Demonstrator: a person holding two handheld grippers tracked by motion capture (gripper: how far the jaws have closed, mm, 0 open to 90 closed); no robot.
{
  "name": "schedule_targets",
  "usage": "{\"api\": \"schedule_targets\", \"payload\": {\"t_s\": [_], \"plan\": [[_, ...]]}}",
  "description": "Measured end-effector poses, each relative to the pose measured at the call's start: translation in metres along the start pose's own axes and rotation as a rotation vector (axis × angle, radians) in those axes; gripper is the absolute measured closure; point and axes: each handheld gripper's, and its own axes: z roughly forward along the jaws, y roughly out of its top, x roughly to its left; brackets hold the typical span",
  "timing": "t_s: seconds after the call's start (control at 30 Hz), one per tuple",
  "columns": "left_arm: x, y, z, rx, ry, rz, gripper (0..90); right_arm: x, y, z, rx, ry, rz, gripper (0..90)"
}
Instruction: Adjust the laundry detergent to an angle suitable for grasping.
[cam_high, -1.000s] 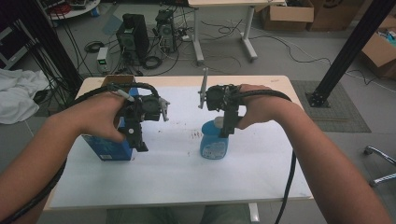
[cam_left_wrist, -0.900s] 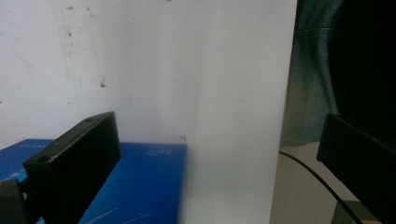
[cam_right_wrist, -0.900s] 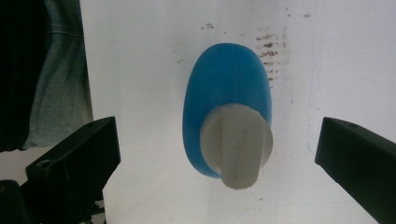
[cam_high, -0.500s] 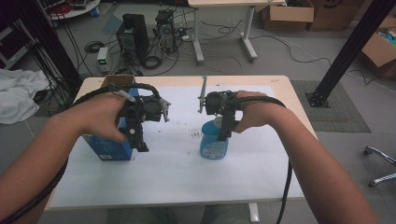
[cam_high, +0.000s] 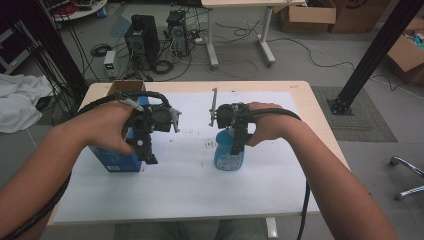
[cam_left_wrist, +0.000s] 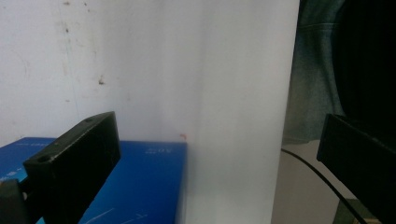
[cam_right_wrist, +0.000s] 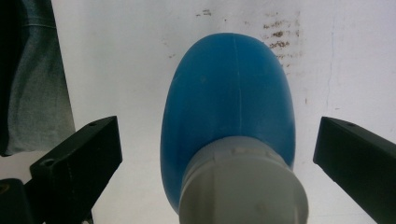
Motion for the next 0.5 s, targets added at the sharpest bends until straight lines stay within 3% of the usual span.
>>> {"api": "schedule_targets", "payload": {"t_s": [0.5], "plan": [[0.0022,0.0,0.0026,-0.004,-0.005,0.001,0.1,-0.0018,-0.0013,0.01,0.013,0.009,0.002,5.4]]}}
